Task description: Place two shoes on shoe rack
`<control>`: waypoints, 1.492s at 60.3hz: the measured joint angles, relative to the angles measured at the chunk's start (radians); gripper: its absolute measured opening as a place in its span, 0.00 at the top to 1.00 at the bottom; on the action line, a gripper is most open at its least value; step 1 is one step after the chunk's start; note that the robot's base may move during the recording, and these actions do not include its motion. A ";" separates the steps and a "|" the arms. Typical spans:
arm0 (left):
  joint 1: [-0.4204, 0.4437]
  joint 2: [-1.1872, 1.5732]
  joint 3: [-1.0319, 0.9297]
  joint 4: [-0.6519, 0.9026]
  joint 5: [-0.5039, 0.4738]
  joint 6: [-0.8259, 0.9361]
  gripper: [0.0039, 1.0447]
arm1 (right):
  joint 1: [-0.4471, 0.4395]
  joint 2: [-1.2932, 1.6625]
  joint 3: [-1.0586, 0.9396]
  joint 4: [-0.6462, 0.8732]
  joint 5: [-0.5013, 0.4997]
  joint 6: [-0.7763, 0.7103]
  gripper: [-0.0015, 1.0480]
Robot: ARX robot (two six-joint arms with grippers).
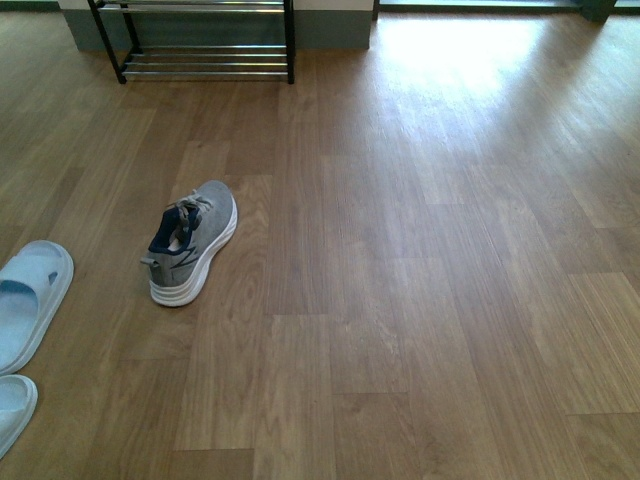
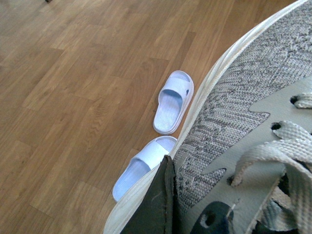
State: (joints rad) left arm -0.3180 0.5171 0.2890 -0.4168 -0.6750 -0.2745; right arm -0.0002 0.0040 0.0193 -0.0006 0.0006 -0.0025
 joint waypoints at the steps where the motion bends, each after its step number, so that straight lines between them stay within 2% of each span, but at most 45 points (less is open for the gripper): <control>1: 0.000 0.000 0.000 0.000 0.000 0.000 0.99 | 0.000 0.000 0.000 0.000 0.000 0.000 0.09; 90: -0.001 0.000 0.000 -0.001 0.000 -0.003 0.99 | 0.000 0.000 0.000 0.000 0.000 0.000 0.09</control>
State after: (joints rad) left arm -0.3187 0.5171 0.2886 -0.4175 -0.6746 -0.2775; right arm -0.0002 0.0044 0.0193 -0.0006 0.0006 -0.0025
